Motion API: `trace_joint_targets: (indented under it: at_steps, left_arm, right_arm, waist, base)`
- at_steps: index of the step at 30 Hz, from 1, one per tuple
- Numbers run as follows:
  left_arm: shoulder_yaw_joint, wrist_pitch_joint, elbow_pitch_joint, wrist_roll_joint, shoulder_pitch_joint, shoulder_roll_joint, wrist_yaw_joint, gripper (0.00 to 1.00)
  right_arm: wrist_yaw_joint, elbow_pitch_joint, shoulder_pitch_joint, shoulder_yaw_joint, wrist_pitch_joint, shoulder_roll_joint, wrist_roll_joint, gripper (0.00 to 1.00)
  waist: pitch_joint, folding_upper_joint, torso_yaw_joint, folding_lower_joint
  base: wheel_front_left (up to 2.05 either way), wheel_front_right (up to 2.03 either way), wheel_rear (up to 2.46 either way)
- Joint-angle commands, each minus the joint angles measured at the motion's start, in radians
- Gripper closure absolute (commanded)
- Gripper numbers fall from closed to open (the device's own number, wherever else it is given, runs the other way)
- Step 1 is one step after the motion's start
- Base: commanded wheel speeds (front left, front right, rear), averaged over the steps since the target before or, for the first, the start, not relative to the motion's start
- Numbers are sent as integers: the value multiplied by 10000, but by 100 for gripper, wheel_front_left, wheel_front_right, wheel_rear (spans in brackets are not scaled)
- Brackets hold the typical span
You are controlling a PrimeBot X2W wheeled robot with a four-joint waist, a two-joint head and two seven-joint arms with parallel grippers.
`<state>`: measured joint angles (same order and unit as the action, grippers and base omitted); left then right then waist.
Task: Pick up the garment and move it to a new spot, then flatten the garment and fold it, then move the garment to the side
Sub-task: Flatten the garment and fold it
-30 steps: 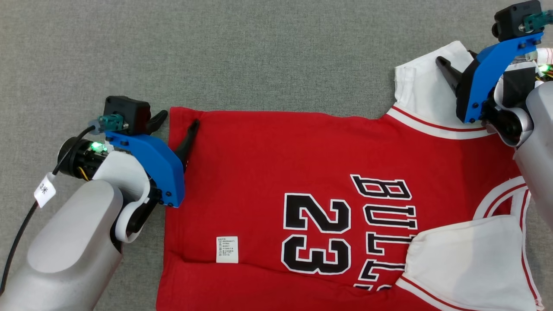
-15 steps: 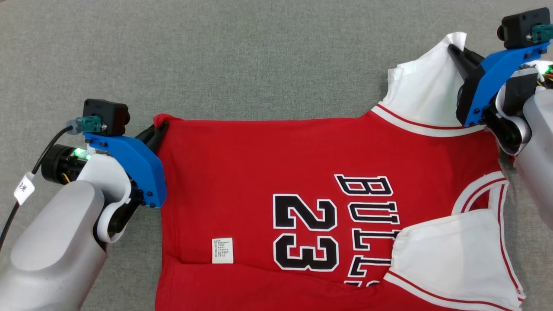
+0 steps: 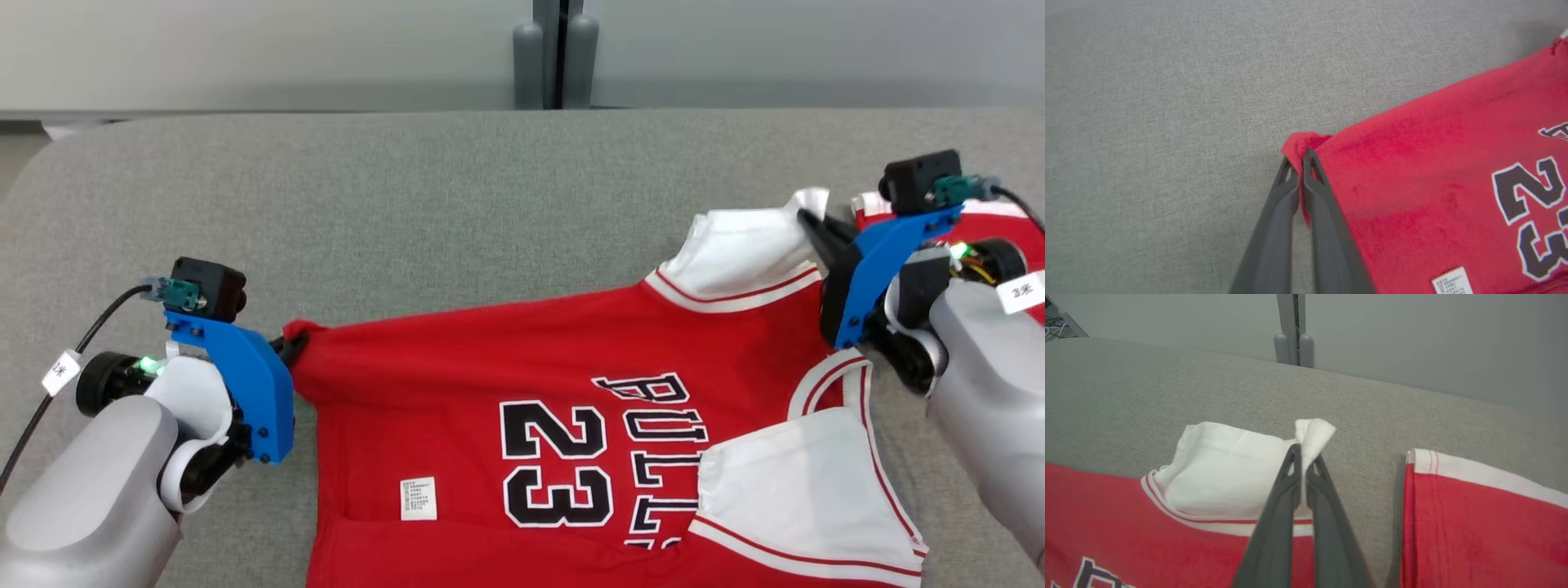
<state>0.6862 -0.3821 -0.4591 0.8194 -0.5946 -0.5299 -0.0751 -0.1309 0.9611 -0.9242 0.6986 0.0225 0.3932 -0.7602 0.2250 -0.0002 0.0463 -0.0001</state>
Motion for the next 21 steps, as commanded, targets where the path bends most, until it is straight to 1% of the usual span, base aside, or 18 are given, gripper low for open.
trace_joint_targets:
  at_steps: [1,7,11,14,18,21]
  left_arm:
    - [42,-215,13,89,128,-95,-70,100]
    - [498,-1754,274,767,530,-527,-378,100]
    - [826,-2748,599,1249,822,-853,-487,100]
    - [973,-3049,757,1352,1001,-1064,-496,100]
    - [1198,-3429,755,1557,1236,-1190,-514,100]
    - [1341,-3656,756,1669,1394,-1248,-532,100]
  right_arm:
    - [2,-128,261,115,134,98,-121,100]
    - [2,-953,1309,868,1057,593,-712,100]
    - [2,-1472,1968,1301,1737,949,-1075,100]
    - [2,-2037,2467,1630,2310,1245,-1445,100]
    - [2,-2816,3018,1923,3006,1742,-1974,100]
    - [2,-3267,3361,2069,3452,1989,-2252,100]
  waist:
    - [-452,2,-334,1]
    - [-1378,2,-561,1]
    - [-1846,2,-681,1]
    - [-2053,2,-718,1]
    - [-2239,2,-798,1]
    - [-2286,2,-863,1]
  base:
    - [0,0,0]
    - [0,0,0]
    - [0,0,0]
    - [0,0,0]
    - [0,0,0]
    - [0,0,0]
